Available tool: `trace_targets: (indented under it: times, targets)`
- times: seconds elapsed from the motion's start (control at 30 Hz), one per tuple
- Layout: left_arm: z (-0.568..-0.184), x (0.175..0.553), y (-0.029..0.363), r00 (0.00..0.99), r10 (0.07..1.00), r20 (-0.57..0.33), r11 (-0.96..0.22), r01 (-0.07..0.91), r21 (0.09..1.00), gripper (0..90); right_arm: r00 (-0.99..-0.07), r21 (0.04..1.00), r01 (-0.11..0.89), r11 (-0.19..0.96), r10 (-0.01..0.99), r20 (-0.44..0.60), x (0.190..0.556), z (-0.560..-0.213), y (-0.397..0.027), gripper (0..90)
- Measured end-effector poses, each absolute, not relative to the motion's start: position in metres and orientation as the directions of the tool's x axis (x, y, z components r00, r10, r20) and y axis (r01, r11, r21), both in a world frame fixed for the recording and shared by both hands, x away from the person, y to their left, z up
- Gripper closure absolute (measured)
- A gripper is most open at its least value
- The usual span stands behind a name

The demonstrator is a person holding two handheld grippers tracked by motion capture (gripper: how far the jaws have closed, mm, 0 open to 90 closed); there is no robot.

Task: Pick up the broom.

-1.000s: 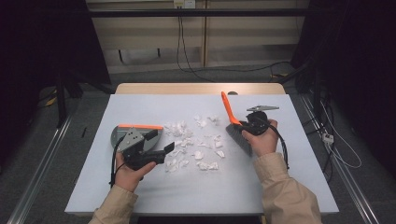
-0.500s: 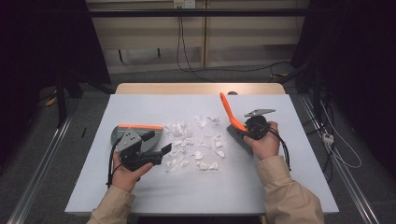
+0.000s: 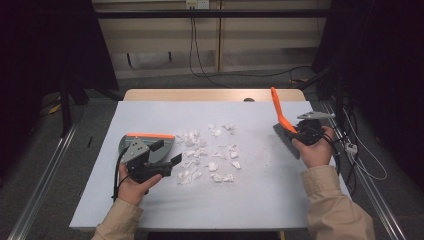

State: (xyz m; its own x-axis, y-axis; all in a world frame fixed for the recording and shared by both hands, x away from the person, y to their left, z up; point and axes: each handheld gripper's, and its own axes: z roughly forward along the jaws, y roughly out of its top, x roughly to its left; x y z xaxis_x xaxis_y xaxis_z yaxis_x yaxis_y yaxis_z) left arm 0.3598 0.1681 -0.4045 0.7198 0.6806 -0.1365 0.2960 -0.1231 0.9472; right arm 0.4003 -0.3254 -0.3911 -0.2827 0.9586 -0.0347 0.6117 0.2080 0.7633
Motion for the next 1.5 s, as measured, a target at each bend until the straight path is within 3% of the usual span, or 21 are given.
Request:
trace_targets:
  times: [0.3,0.4,0.47,0.53,0.6,0.67,0.83,0.97,1.1,1.23,1.5]
  targets:
    - [-0.403,0.361,0.171,0.721,0.679,-0.138,-0.117,0.292,0.949,14.9,-0.187,0.745,0.626,0.229,0.972,-0.141,0.399,-0.406,-0.363,71.6]
    - [-0.403,0.360,0.171,0.717,0.681,-0.147,-0.104,0.294,0.950,14.8,-0.186,0.757,0.623,0.200,0.977,-0.104,0.397,-0.422,-0.356,71.6]
    - [-0.403,0.360,0.170,0.716,0.683,-0.146,-0.105,0.294,0.950,14.8,-0.198,0.762,0.610,0.216,0.973,-0.117,0.396,-0.423,-0.343,71.6]
    - [-0.403,0.361,0.170,0.715,0.684,-0.147,-0.101,0.292,0.951,14.8,-0.221,0.785,0.599,0.160,0.975,-0.030,0.398,-0.425,-0.330,71.6]
    - [-0.403,0.360,0.171,0.715,0.684,-0.145,-0.102,0.291,0.951,14.8,-0.247,0.786,0.592,0.181,0.968,-0.037,0.400,-0.424,-0.311,71.6]
    - [-0.402,0.360,0.172,0.713,0.685,-0.148,-0.098,0.291,0.952,14.7,-0.289,0.802,0.576,0.158,0.957,0.019,0.403,-0.426,-0.290,71.6]
    - [-0.401,0.360,0.175,0.708,0.689,-0.151,-0.089,0.290,0.953,14.6,-0.352,0.809,0.543,0.225,0.936,-0.023,0.409,-0.428,-0.244,71.6]
    - [-0.401,0.360,0.177,0.708,0.690,-0.150,-0.089,0.289,0.953,14.4,-0.388,0.821,0.535,0.199,0.921,0.030,0.413,-0.428,-0.220,71.6]
    - [-0.401,0.359,0.179,0.702,0.695,-0.156,-0.082,0.292,0.953,14.1,-0.451,0.839,0.529,0.128,0.880,0.149,0.415,-0.426,-0.200,71.5]
    - [-0.401,0.358,0.182,0.704,0.696,-0.143,-0.095,0.288,0.953,14.0,-0.465,0.866,0.481,0.137,0.877,0.120,0.419,-0.411,-0.197,71.5]
    - [-0.400,0.357,0.193,0.689,0.709,-0.151,-0.078,0.289,0.954,13.6,-0.340,0.838,0.499,0.221,0.939,-0.046,0.426,-0.412,-0.240,71.5]
